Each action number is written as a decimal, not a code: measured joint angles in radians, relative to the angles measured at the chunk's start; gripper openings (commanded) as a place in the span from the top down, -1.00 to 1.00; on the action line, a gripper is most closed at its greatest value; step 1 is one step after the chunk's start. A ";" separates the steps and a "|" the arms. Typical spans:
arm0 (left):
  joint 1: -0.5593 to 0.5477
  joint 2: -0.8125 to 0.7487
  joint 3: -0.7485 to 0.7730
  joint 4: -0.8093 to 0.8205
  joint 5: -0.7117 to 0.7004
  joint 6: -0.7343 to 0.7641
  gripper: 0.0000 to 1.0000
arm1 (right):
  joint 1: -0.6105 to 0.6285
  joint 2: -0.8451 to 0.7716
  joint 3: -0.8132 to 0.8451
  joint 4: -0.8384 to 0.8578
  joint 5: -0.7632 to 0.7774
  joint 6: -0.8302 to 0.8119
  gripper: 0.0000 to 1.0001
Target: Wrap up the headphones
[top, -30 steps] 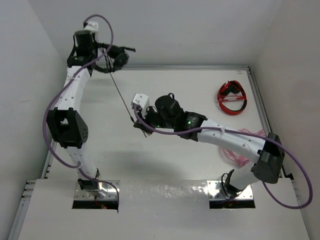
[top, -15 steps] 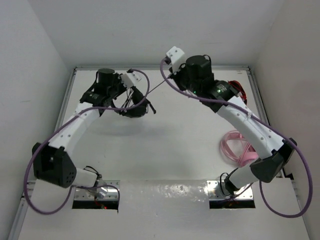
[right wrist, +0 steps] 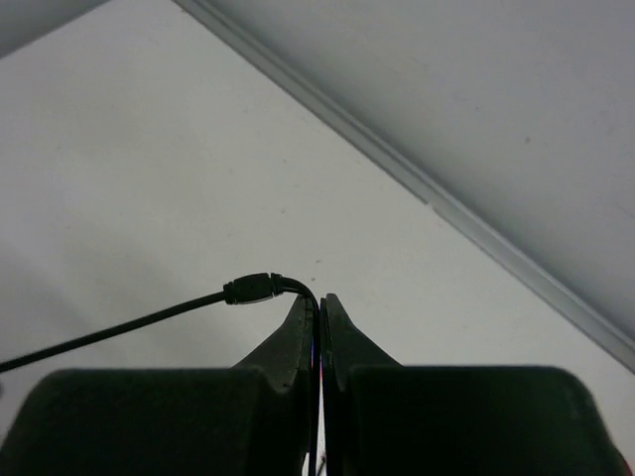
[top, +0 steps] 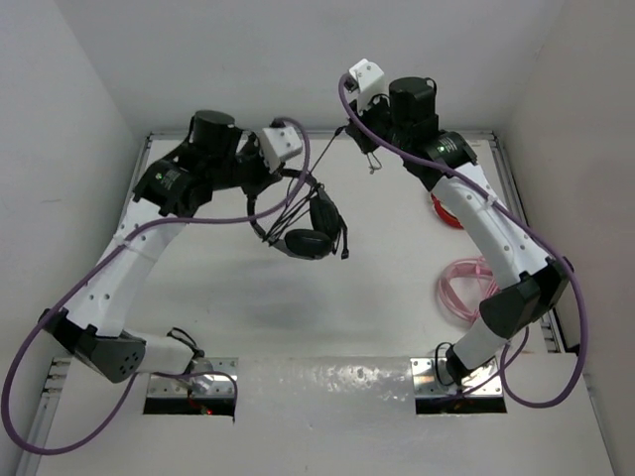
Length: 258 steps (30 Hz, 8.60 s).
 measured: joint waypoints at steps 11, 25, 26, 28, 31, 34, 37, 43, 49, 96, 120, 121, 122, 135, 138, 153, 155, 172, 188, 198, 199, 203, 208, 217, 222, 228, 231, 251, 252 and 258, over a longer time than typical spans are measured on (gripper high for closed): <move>0.184 0.266 0.553 -0.168 0.254 -0.521 1.00 | -0.041 -0.089 -0.554 0.504 -0.402 0.334 0.85; 0.196 0.275 0.558 -0.014 0.310 -0.776 1.00 | 0.005 -0.106 -0.848 1.072 -0.433 0.711 0.61; 0.195 0.275 0.562 -0.012 0.307 -0.776 1.00 | 0.005 -0.102 -0.848 1.088 -0.425 0.723 0.58; 0.195 0.275 0.571 -0.011 0.296 -0.779 1.00 | 0.005 -0.090 -0.848 1.117 -0.402 0.750 0.50; 0.195 0.275 0.580 -0.010 0.276 -0.794 1.00 | 0.005 -0.066 -0.859 1.144 -0.373 0.797 0.59; 0.196 0.275 0.591 -0.008 0.260 -0.818 1.00 | 0.011 -0.058 -0.888 1.150 -0.333 0.840 0.73; 0.198 0.275 0.594 -0.008 0.250 -0.841 1.00 | 0.023 -0.058 -0.917 1.145 -0.290 0.870 0.86; 0.204 0.275 0.594 -0.018 0.186 -0.880 1.00 | 0.059 -0.092 -0.954 1.086 -0.185 0.834 1.00; 0.212 0.286 0.594 -0.031 -0.011 -0.898 1.00 | 0.180 -0.160 -0.872 0.827 -0.101 0.672 1.00; -0.005 0.206 -0.289 -0.055 -0.170 -0.575 1.00 | 0.357 0.122 -0.340 -0.069 0.113 0.627 0.10; -0.010 0.247 -0.223 -0.134 -0.067 -0.585 1.00 | 0.135 0.153 -0.217 -0.304 0.314 0.534 -0.26; -0.010 0.248 -0.224 -0.130 -0.067 -0.587 1.00 | 0.134 0.140 -0.227 -0.290 0.308 0.517 -0.26; -0.010 0.248 -0.224 -0.126 -0.066 -0.588 1.00 | 0.134 0.119 -0.249 -0.268 0.304 0.502 -0.23; 0.007 0.248 -0.230 -0.024 -0.038 -0.635 1.00 | -0.034 -0.607 -1.113 0.205 -0.075 0.229 0.04; 0.008 0.254 -0.237 0.002 -0.035 -0.657 1.00 | -0.019 -0.647 -1.222 0.217 -0.194 0.130 0.05; 0.025 0.348 -0.258 0.072 -0.044 -0.731 1.00 | 0.235 -0.456 -1.383 0.458 -0.252 -0.174 -0.28; 0.027 0.349 -0.258 0.079 -0.055 -0.734 1.00 | 0.240 -0.394 -1.383 0.486 -0.251 -0.177 -0.28; 0.054 0.362 -0.273 0.106 -0.139 -0.719 1.00 | 0.350 -0.156 -1.263 0.486 -0.041 -0.146 0.91; 0.064 0.362 -0.291 0.126 -0.104 -0.719 1.00 | 0.349 -0.403 -1.278 0.460 0.016 -0.068 -0.39; 0.096 0.441 -0.291 0.159 -0.052 -0.731 1.00 | 0.160 -0.435 -1.180 0.341 -0.254 -0.196 -0.28; 0.106 0.460 -0.291 0.159 -0.045 -0.736 1.00 | 0.156 -0.417 -1.153 0.299 -0.274 -0.238 -0.25; 0.129 0.494 -0.291 0.163 -0.032 -0.749 1.00 | 0.160 -0.283 -1.061 0.170 -0.323 -0.349 -0.17; 0.134 0.495 -0.290 0.170 -0.016 -0.756 1.00 | 0.161 -0.135 -1.023 0.108 -0.322 -0.405 -0.10; 0.147 0.496 -0.284 0.175 -0.016 -0.766 1.00 | 0.168 -0.005 -0.988 0.099 -0.267 -0.401 0.21; 0.154 0.499 -0.281 0.179 -0.028 -0.767 1.00 | 0.226 0.020 -0.988 0.147 -0.134 -0.368 0.79; 0.154 0.507 -0.281 0.179 -0.029 -0.766 1.00 | 0.289 0.023 -0.997 0.206 -0.017 -0.295 1.00; 0.154 0.507 -0.281 0.180 -0.028 -0.766 1.00 | 0.300 0.014 -1.013 0.228 0.014 -0.272 0.70; 0.159 0.526 -0.267 0.205 0.015 -0.742 1.00 | 0.017 -0.194 -1.041 0.301 -0.438 -0.148 -0.59; 0.159 0.534 -0.266 0.207 0.022 -0.742 1.00 | 0.011 -0.185 -1.041 0.293 -0.448 -0.172 -0.60; 0.160 0.585 -0.261 0.209 0.046 -0.745 1.00 | 0.013 -0.055 -0.976 0.182 -0.499 -0.331 -0.63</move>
